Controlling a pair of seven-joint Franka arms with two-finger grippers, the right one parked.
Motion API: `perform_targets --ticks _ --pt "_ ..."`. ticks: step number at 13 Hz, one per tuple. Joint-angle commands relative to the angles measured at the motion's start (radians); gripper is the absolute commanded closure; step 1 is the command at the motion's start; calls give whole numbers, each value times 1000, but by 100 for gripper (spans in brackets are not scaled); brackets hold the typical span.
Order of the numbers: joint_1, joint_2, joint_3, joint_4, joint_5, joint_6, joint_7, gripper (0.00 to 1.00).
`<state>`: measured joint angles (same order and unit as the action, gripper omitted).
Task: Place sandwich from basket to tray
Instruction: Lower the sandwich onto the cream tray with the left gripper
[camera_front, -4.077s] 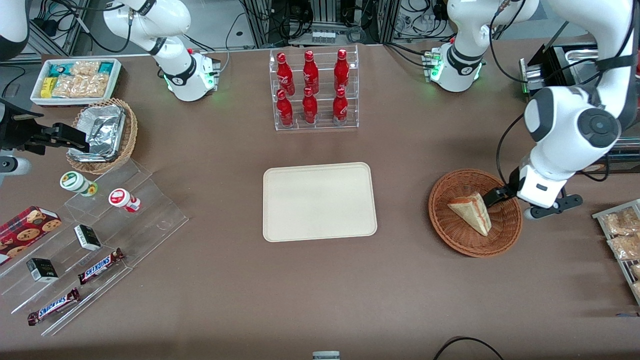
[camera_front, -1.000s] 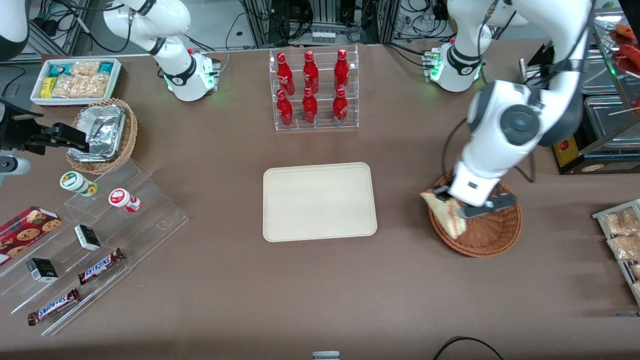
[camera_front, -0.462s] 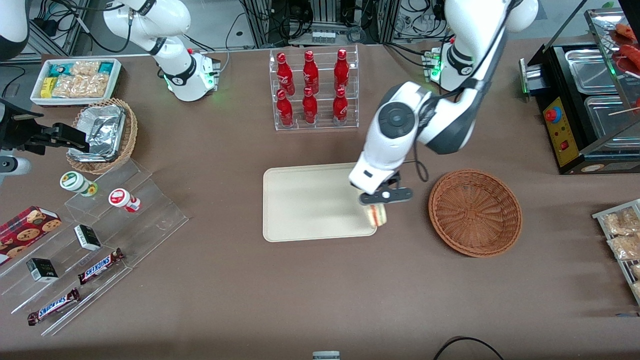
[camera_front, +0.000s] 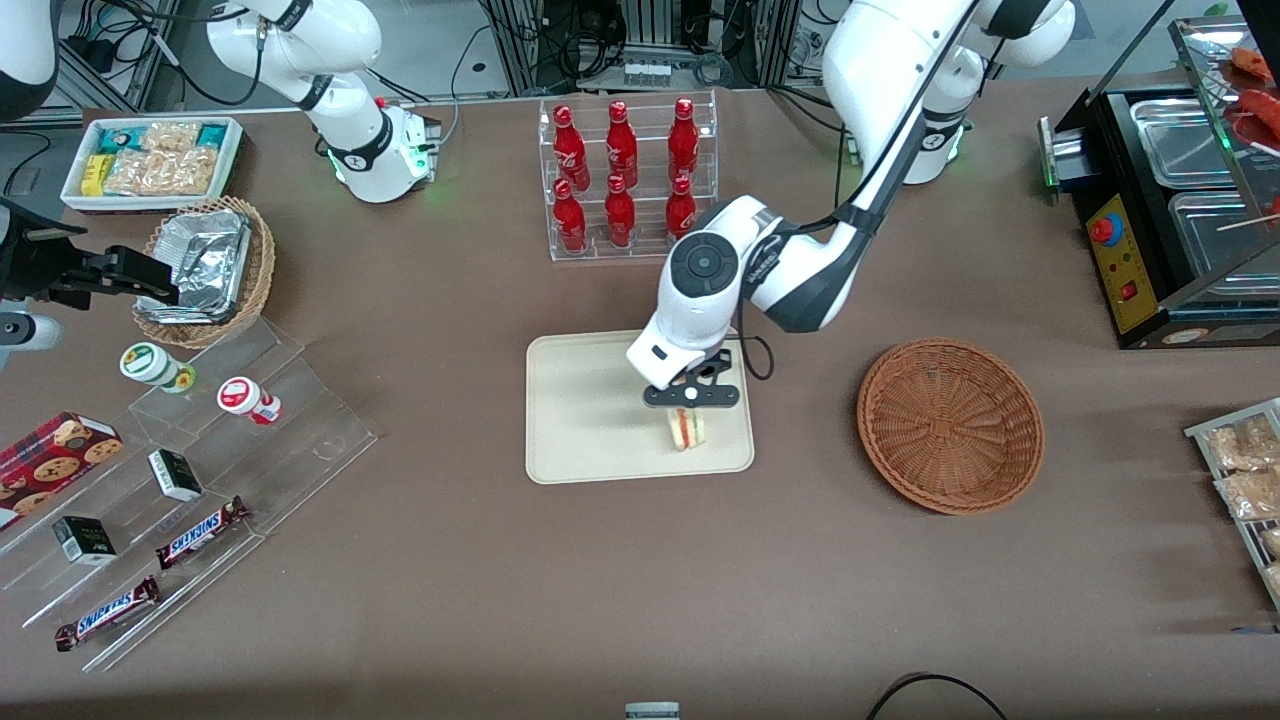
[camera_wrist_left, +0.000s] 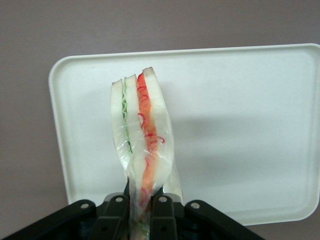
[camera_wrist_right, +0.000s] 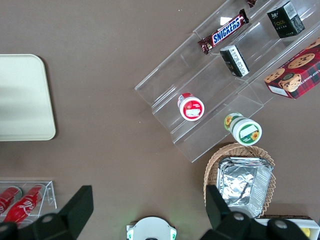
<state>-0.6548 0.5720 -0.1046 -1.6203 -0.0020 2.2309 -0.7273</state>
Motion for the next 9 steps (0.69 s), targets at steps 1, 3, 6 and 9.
perform_targets --ticks 1,3,6,9 --pt "-28 37 -10 28 -4 35 -8 100" --pt "-52 51 -10 30 -3 38 -9 100" --pt "-94 69 -9 27 10 67 2 100" --pt "-100 81 -9 22 16 65 3 100"
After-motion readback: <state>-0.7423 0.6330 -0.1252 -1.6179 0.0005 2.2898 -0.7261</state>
